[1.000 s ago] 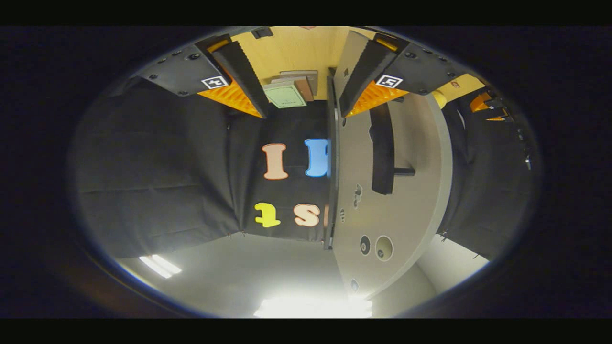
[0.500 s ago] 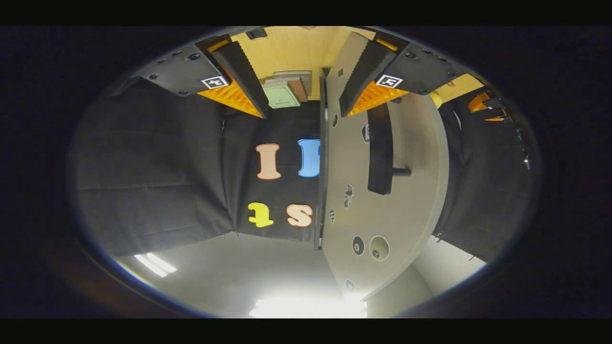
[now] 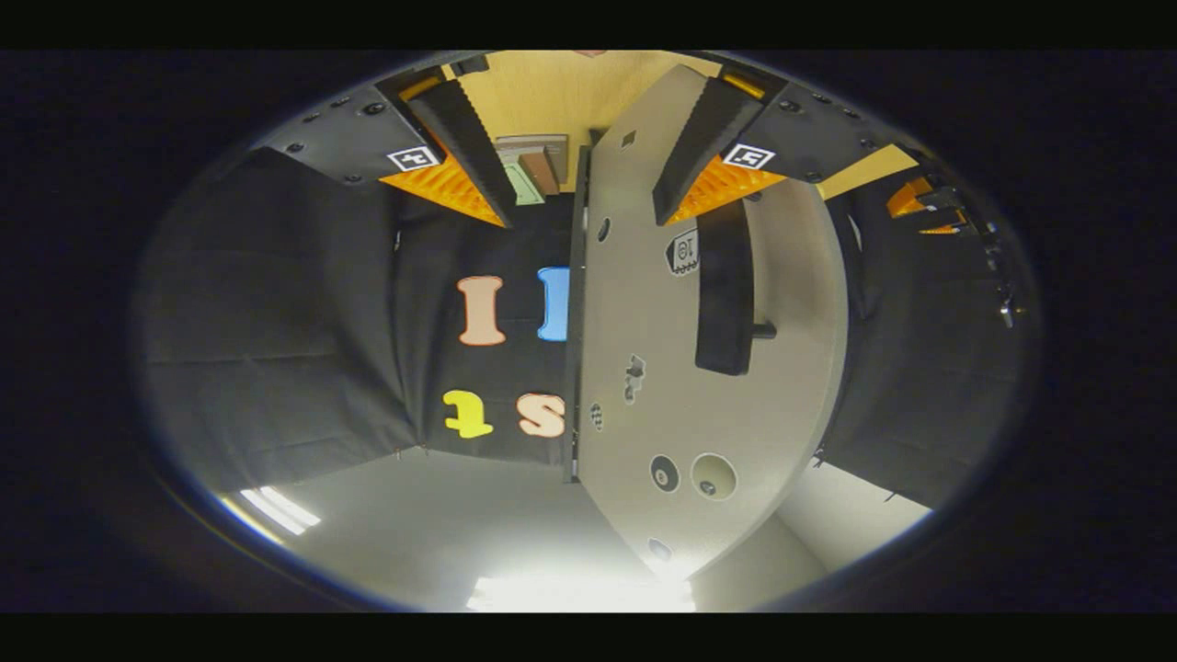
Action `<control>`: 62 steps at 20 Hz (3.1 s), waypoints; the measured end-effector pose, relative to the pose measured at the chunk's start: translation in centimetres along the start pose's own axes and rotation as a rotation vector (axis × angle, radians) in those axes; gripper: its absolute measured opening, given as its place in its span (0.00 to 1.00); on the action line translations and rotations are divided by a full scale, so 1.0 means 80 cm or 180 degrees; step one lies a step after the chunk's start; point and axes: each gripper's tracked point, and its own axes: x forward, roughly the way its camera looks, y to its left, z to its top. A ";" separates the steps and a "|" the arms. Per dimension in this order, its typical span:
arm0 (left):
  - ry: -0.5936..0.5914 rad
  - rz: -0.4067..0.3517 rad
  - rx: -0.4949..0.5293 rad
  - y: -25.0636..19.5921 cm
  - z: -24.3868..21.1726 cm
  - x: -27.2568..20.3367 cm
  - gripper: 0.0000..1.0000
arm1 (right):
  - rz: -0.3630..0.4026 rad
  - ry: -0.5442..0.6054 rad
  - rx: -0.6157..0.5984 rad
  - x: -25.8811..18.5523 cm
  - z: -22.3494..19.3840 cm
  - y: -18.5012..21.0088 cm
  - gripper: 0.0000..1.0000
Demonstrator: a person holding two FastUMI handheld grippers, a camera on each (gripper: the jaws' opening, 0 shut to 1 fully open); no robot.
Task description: Open the cabinet door with the right hand, grasp the bottle in the cabinet with the left hand and place it on the coaster, then close the cabinet door with the right hand.
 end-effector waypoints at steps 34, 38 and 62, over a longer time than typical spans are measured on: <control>0.0122 0.0546 0.0091 0.139 -0.037 -0.025 0.79 | 0.0708 -0.0129 -0.0024 0.144 -0.009 0.242 0.97; 0.0185 0.0556 0.0054 0.148 -0.047 -0.014 0.79 | 0.0722 -0.0080 0.0176 0.156 -0.010 0.242 0.96; -0.0290 0.0055 0.0257 -0.134 0.099 -0.053 0.81 | 0.0021 -0.0263 -0.0050 -0.079 -0.030 -0.100 0.97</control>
